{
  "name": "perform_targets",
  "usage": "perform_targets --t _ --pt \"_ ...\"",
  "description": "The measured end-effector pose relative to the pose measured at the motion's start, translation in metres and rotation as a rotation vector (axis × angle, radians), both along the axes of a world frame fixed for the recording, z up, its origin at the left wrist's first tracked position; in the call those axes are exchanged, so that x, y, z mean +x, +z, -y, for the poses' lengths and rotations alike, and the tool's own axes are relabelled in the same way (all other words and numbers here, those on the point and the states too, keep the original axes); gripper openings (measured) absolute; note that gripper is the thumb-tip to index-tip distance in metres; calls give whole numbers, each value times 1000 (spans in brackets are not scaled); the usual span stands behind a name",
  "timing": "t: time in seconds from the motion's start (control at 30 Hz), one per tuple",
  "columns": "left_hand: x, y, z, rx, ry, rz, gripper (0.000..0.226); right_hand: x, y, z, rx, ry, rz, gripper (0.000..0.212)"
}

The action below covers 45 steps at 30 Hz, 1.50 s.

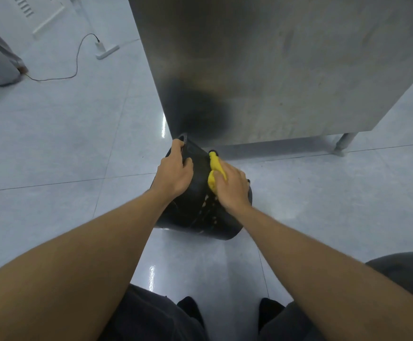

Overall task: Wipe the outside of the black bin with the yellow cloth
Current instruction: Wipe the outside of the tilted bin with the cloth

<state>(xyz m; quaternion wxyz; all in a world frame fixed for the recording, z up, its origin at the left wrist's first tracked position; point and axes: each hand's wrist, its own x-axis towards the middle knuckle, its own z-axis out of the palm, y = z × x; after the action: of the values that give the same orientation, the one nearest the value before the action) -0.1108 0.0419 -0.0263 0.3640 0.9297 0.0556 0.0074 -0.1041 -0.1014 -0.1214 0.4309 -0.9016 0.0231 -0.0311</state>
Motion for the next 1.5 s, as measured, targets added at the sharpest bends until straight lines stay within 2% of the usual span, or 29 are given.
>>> perform_targets --t 0.07,0.13,0.2,0.3,0.37,0.43,0.5,0.57,0.63,0.67,0.77,0.83,0.93,1.03,1.1,1.17,1.27,1.33,1.5 --pt "-4 0 4 -27 -26 8 33 13 -1 14 32 -116 -224 45" --pt "-9 1 8 4 -46 24 36 10 -7 23 56 -215 -342 46" --pt "-10 3 10 30 -29 38 39 4 -8 15 72 -209 -269 46" --pt "-6 7 8 45 6 -1 49 3 4 -12 166 -23 7 42" --pt "-5 10 8 87 -19 -53 58 1 14 -21 128 127 108 43" --pt "-5 13 7 163 -68 -85 61 -4 12 -16 36 140 128 49" --pt "-7 14 4 214 -93 -91 63 -10 -6 -1 -34 26 45 49" --pt "-9 11 0 194 -83 -90 62 -15 -26 20 -42 -133 -145 49" --pt "-11 7 -1 131 -59 -89 55 -17 -38 33 -18 -255 -312 49" --pt "-11 6 1 117 -54 -83 47 -16 -40 35 2 -276 -335 48" --pt "-9 7 12 153 -58 -27 33 -17 -27 22 85 -165 -120 47" --pt "-7 9 18 167 -45 14 31 -18 -8 3 124 -37 52 44" --pt "-4 10 17 119 6 21 31 -17 19 -20 209 65 171 39" --pt "-6 12 11 41 33 50 38 -14 5 -17 123 37 170 38" --pt "-7 13 6 35 39 50 43 -13 -20 -1 59 -34 72 44" --pt "-9 14 3 105 48 34 44 -13 -38 16 46 -111 -45 49" --pt "-14 16 2 245 51 13 49 -13 -42 24 18 -177 -169 43" --pt "-14 17 2 227 61 1 52 -14 -30 15 11 -114 -98 44" --pt "-7 14 2 118 75 15 51 -17 6 -27 92 204 210 46"
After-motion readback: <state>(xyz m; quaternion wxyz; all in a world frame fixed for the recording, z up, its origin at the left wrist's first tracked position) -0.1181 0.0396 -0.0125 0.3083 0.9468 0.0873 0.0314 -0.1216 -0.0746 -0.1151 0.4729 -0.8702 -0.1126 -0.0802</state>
